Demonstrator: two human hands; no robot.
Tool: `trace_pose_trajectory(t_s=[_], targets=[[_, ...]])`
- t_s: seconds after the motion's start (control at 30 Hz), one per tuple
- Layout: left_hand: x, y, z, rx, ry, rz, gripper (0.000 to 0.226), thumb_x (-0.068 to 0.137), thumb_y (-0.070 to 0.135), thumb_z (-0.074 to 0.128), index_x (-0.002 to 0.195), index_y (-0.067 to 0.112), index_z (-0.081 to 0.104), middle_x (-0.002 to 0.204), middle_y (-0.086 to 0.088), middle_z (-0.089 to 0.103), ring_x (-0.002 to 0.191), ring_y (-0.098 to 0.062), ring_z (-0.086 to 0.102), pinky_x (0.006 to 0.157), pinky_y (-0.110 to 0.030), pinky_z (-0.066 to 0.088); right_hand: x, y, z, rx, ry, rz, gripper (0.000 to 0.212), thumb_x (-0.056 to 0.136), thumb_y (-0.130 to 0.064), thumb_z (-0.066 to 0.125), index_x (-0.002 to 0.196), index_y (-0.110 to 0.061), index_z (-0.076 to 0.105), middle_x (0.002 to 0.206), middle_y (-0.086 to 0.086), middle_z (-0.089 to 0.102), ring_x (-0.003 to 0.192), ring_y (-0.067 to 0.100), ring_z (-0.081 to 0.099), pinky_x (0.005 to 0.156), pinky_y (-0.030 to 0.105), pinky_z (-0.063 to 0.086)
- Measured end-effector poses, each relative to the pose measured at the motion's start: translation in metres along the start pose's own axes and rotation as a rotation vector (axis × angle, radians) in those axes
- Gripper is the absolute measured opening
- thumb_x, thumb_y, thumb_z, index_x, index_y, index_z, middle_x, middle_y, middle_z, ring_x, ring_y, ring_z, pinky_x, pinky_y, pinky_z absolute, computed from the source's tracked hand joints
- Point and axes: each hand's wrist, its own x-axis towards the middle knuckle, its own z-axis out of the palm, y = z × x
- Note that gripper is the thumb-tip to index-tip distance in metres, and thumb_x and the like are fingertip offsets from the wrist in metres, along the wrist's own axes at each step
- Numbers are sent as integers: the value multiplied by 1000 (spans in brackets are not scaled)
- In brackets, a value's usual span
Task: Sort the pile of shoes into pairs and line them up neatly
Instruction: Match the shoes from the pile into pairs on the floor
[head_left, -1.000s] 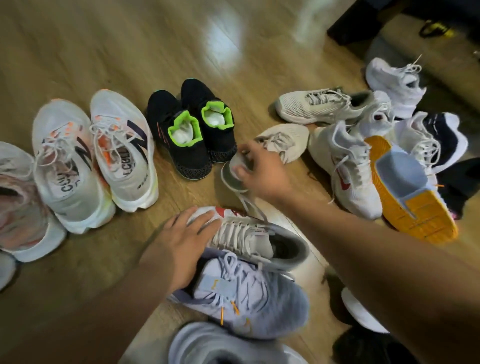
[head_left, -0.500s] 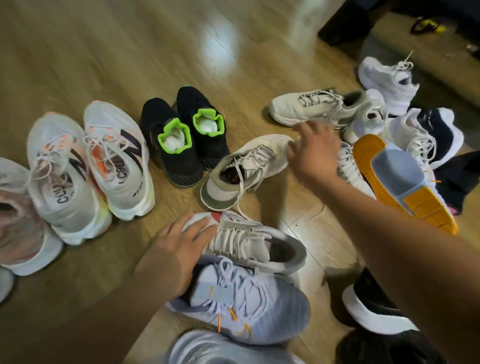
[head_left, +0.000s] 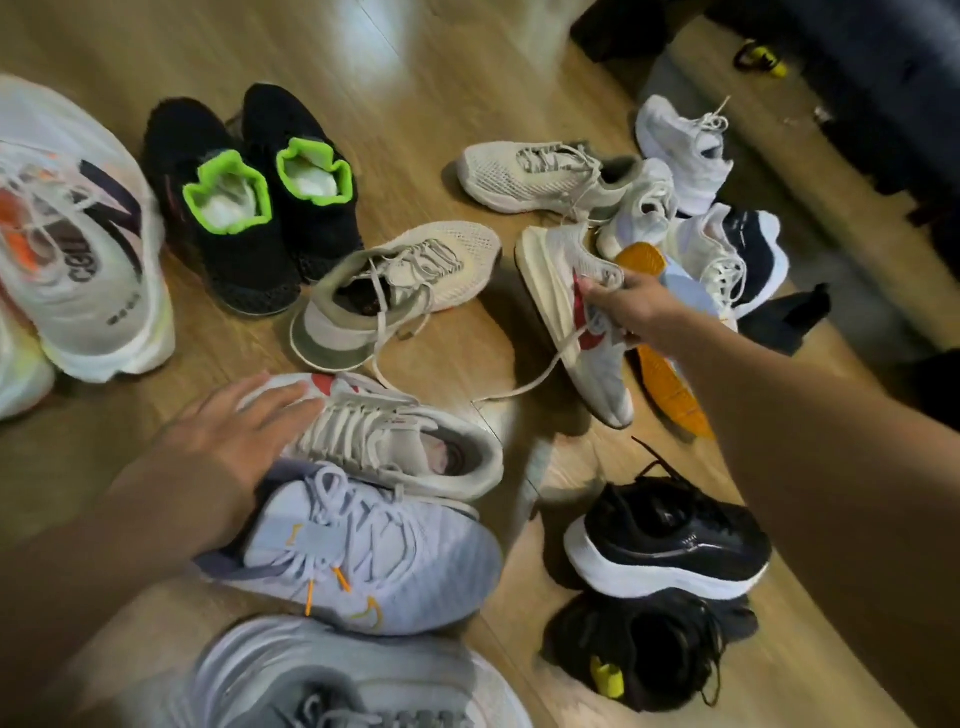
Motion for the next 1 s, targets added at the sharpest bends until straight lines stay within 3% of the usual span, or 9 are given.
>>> trace_pose_trajectory(t_s=[0.17,0.3,0.37,0.43,0.53,0.67,0.77,0.87,1.0], targets=[[0,1,-13,-6,-117,2,74,64,24,40,138,22,47,142,-2,50,130,-36,46,101,-47,43,2,1,23,62,99,-76,46,91,-60,54,124,-27,51,112,8,64,87,21,64,67,39,56],[-1,1,-23,-20,-172,-8,71,75,27,41,146,26,33,152,-2,39,141,-32,34,111,-47,36,3,-5,39,-406,406,-212,72,88,-73,30,117,-15,60,135,19,42,124,40,42,97,51,43],[1,3,-21,-18,-204,-21,77,79,22,52,151,28,24,159,2,26,147,-28,20,116,-42,28,1,-7,43,-523,431,-316,74,88,-73,26,101,-11,64,133,16,43,125,40,38,96,54,42],[4,6,-21,11,-214,-22,82,82,22,53,153,31,13,161,7,13,149,-24,9,120,-38,20,-3,-12,46,-544,454,-358,75,88,-73,27,95,-9,66,127,17,49,117,38,45,92,55,46],[5,9,-25,-15,-203,-57,80,85,17,56,152,32,15,161,11,14,149,-23,9,118,-34,18,-20,-32,58,-460,525,-472,57,89,-61,42,116,-13,57,134,17,47,126,37,41,101,54,41],[3,11,-29,-28,-203,-63,80,84,11,56,152,31,19,160,10,17,148,-23,11,120,-35,19,-47,-72,98,-387,173,-763,74,86,-67,52,146,-27,36,152,11,37,140,30,33,113,47,31],[5,13,-34,-25,-234,-81,83,84,9,56,152,32,14,161,11,13,149,-21,7,120,-35,18,-51,-80,132,-485,-110,-780,94,80,-71,58,154,-27,20,156,14,31,143,34,29,114,50,30],[2,13,-34,-37,-222,-75,84,83,8,57,152,30,16,160,9,16,148,-21,8,121,-35,17,-45,-78,145,-673,37,-761,87,75,-67,67,144,-31,28,145,13,40,133,36,34,101,51,41],[-2,14,-32,-95,-132,-115,77,77,6,64,144,24,31,152,3,30,146,-19,15,120,-34,19,-27,-65,120,-746,258,-595,64,80,-34,69,135,-24,37,130,16,46,123,38,42,88,51,47]])
